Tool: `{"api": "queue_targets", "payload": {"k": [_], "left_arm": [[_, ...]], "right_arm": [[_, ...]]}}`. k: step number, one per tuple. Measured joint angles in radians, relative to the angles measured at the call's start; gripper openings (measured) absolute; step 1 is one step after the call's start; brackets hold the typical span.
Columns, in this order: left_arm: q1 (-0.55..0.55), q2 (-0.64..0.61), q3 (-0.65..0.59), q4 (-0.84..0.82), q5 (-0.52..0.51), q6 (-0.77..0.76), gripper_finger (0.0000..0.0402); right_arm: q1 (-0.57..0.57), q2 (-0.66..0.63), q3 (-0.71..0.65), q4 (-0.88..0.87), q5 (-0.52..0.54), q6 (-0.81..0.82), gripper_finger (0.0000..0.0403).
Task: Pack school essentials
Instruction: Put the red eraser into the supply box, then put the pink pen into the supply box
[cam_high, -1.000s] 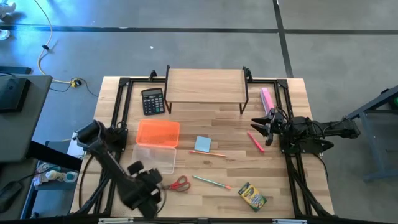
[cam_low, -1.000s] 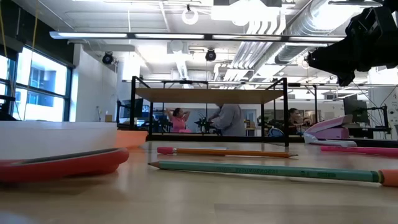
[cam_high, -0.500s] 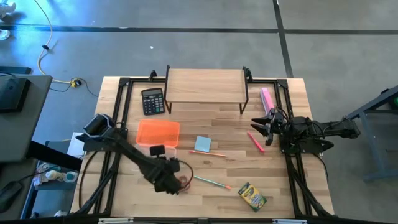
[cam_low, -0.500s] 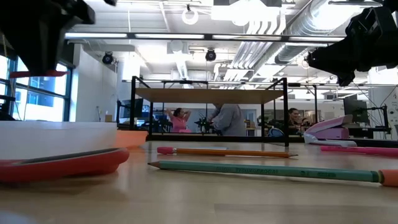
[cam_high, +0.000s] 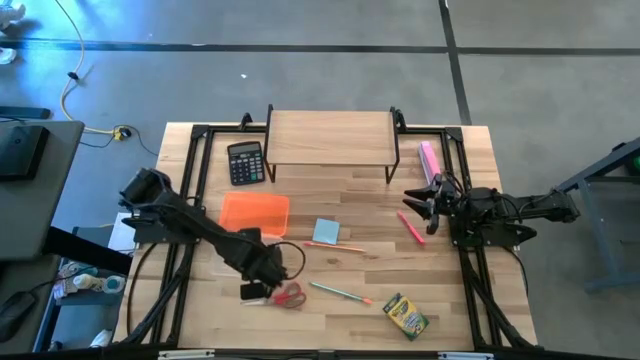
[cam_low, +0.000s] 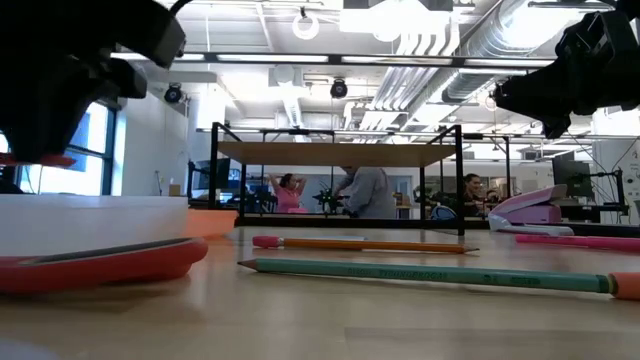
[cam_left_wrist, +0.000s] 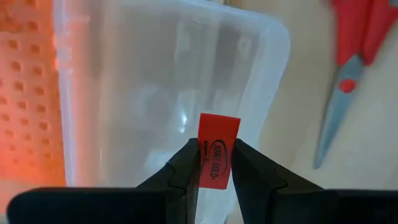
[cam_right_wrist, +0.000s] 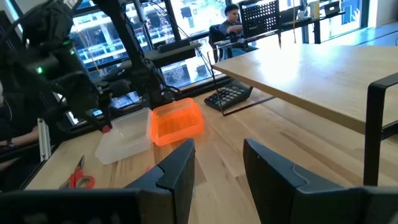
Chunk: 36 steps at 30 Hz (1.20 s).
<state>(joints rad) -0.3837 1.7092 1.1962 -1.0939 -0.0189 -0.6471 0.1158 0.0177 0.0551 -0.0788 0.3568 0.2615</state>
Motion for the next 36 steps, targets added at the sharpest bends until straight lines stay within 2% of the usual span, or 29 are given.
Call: {"api": "queue_targets", "payload": {"k": [6,12,23,36], "left_arm": [[0.045,-0.056,-0.086,0.160,0.062,0.054,0.0074],[0.087,-0.052,-0.127,0.166,0.064,0.065,0.0074],[0.123,-0.045,-0.124,0.209,0.070,0.111,0.0078],[0.153,-0.045,-0.124,0.210,0.104,0.154,0.0185]], "right_arm": [[0.000,0.011,0.000,0.000,0.000,0.000,0.0128],[0.000,0.021,0.000,0.000,0.000,0.000,0.0128],[0.000,0.029,0.000,0.000,0.000,0.000,0.0128],[0.000,0.028,0.000,0.001,0.000,0.000,0.0128]]}}
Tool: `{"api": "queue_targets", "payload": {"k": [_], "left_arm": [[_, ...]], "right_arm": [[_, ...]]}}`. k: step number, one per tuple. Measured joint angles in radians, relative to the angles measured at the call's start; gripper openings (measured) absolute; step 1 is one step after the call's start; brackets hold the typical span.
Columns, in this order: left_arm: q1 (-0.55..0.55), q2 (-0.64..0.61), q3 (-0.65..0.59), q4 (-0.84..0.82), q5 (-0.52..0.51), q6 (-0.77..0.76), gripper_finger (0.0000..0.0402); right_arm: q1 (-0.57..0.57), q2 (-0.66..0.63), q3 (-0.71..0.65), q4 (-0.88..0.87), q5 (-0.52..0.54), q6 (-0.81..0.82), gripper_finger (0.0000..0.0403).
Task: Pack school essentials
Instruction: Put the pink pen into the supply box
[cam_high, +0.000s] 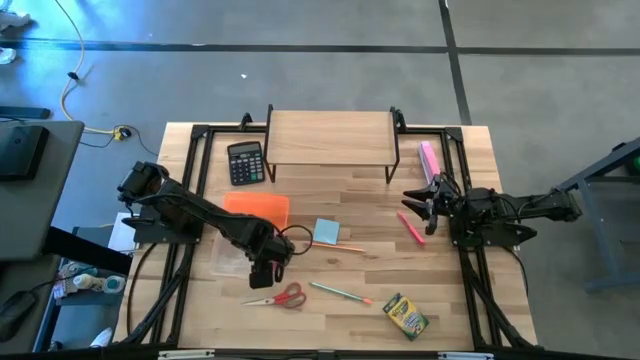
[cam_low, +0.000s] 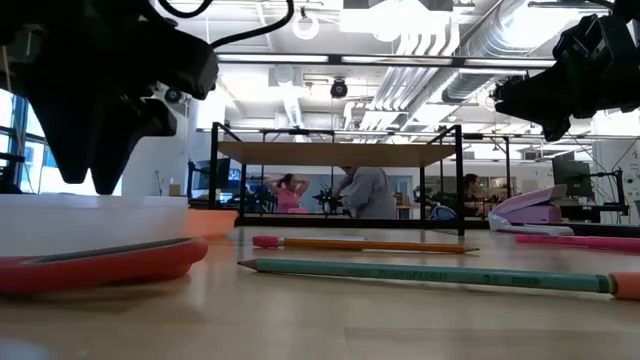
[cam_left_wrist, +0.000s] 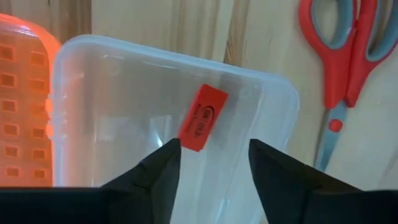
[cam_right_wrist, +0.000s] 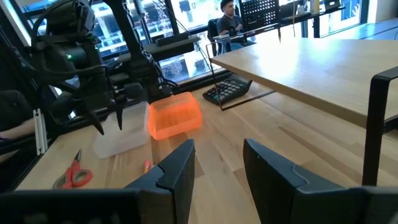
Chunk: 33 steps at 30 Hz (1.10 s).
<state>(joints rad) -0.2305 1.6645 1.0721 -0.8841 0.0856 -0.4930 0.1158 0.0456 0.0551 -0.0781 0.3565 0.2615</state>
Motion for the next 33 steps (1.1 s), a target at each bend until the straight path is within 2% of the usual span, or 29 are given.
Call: {"api": "queue_targets", "payload": {"k": [7,20,27,33], "left_arm": [[0.015,-0.054,0.000,0.012,-0.015,0.053,0.0187],[0.123,-0.305,0.001,0.027,-0.018,0.103,0.0186],[0.206,-0.383,0.001,0.030,-0.018,-0.025,0.0186],[0.218,-0.423,0.001,0.048,-0.019,-0.115,0.0186]], "right_arm": [[0.000,0.000,0.000,0.000,0.000,0.000,0.0128],[0.000,0.000,0.000,0.000,0.000,0.000,0.0128],[0.000,0.000,0.000,0.000,0.011,-0.084,0.0128],[0.000,0.000,0.000,0.003,0.011,-0.079,0.0128]]}}
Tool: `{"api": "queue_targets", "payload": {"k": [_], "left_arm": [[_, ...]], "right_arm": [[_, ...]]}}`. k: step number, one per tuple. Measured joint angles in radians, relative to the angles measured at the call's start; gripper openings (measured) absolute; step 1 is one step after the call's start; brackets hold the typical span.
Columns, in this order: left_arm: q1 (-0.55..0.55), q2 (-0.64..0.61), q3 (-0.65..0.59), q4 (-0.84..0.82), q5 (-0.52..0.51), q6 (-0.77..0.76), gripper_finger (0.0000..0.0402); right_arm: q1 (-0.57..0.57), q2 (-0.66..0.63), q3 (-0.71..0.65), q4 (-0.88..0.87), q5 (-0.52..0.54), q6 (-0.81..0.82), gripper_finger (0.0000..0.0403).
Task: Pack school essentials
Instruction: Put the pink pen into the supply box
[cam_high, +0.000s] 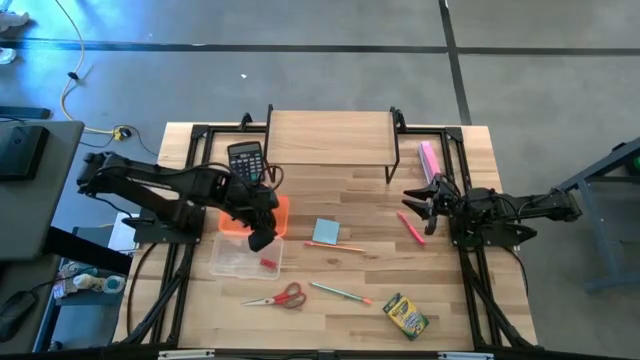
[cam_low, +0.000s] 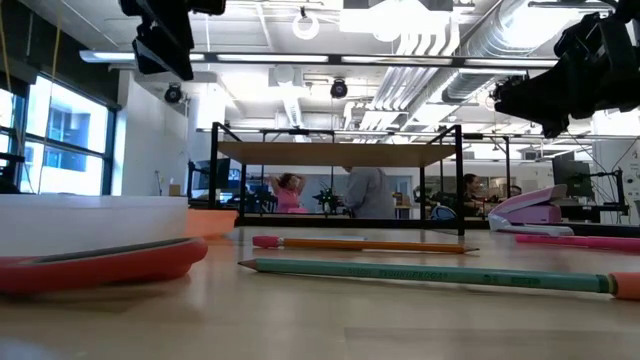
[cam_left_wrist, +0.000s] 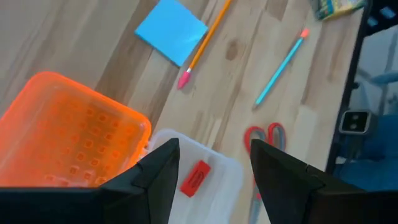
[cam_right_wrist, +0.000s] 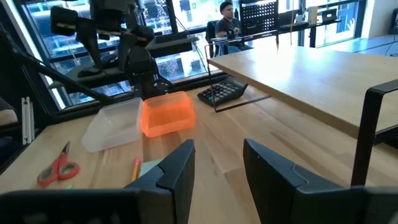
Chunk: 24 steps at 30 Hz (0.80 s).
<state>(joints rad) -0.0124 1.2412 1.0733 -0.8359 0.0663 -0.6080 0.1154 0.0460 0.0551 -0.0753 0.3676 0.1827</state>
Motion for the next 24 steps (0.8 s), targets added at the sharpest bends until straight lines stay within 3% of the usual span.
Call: {"api": "queue_targets", "payload": {"k": [8,13,19,24], "left_arm": [[-0.001,-0.007,0.000,0.003,0.000,-0.079,0.0186],[-0.001,-0.006,0.000,0.017,-0.014,-0.088,0.0186],[-0.001,-0.006,0.000,0.031,-0.026,-0.088,0.0186],[-0.001,-0.006,0.000,0.032,-0.033,-0.088,0.0186]], "right_arm": [[0.000,0.000,0.000,0.064,0.012,0.261,0.0128],[0.000,0.000,0.000,0.098,0.022,0.273,0.0128],[0.000,-0.001,0.008,0.252,-0.041,0.284,0.0128],[0.000,0.004,0.117,0.080,-0.050,0.292,0.0128]]}}
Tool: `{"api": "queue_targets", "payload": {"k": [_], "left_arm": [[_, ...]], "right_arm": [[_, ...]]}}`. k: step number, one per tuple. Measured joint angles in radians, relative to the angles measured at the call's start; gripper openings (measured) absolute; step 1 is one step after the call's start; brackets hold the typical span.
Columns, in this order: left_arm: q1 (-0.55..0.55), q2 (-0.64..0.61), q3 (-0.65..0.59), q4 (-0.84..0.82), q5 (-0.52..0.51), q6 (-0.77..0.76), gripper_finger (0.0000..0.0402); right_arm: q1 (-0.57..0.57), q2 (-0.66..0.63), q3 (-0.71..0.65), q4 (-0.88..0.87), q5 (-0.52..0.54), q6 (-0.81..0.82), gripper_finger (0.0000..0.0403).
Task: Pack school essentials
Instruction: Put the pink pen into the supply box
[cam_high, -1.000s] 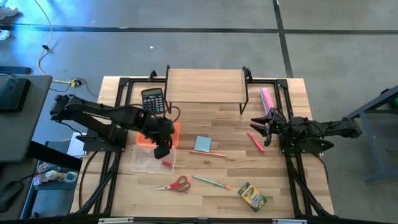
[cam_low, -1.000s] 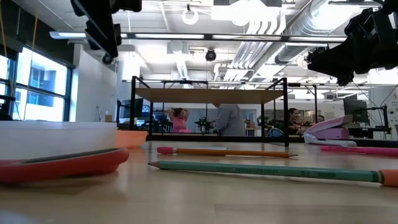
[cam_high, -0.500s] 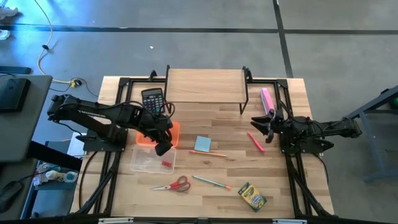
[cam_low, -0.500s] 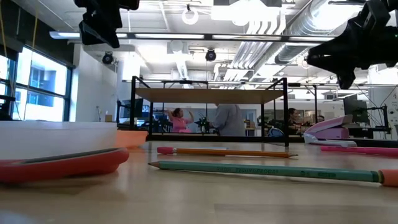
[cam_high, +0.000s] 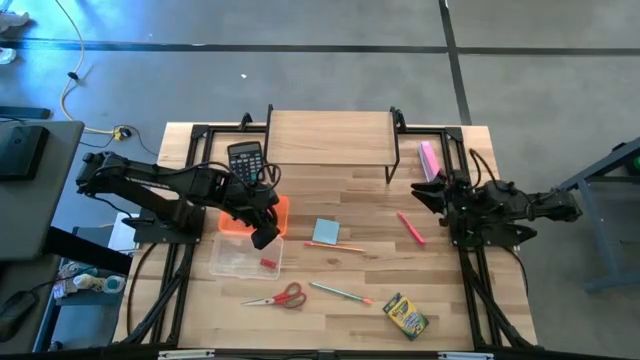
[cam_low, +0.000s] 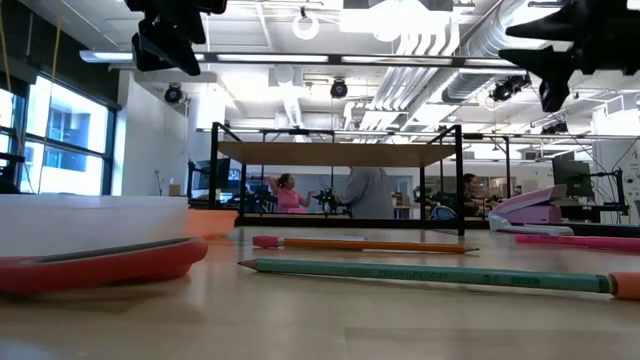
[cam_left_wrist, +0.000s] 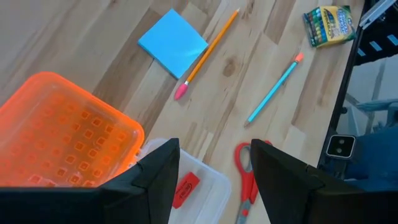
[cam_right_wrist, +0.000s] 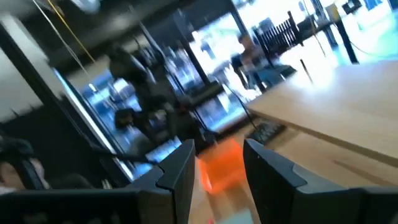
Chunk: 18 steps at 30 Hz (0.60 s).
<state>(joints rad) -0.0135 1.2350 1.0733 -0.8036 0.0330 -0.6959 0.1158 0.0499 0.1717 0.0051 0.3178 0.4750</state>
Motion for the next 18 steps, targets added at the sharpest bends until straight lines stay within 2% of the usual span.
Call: {"api": "queue_targets", "payload": {"k": [3,7,10,14,18], "left_arm": [[0.000,0.000,0.000,0.000,0.000,0.020,0.0186],[0.000,0.000,0.000,0.000,0.000,0.058,0.0186],[0.000,0.000,0.000,0.000,0.000,0.078,0.0186],[0.000,0.000,0.000,0.000,0.005,0.077,0.0186],[0.000,0.000,0.000,0.000,0.040,0.087,0.0186]], "right_arm": [[0.000,0.031,0.120,-0.247,0.002,0.045,0.0128],[0.000,0.129,0.296,-0.635,0.007,0.221,0.0128],[0.000,0.233,0.395,-0.841,-0.042,0.354,0.0128],[0.000,0.385,0.478,-1.003,-0.153,0.454,0.0128],[0.000,0.514,0.497,-1.038,-0.261,0.534,0.0128]]}}
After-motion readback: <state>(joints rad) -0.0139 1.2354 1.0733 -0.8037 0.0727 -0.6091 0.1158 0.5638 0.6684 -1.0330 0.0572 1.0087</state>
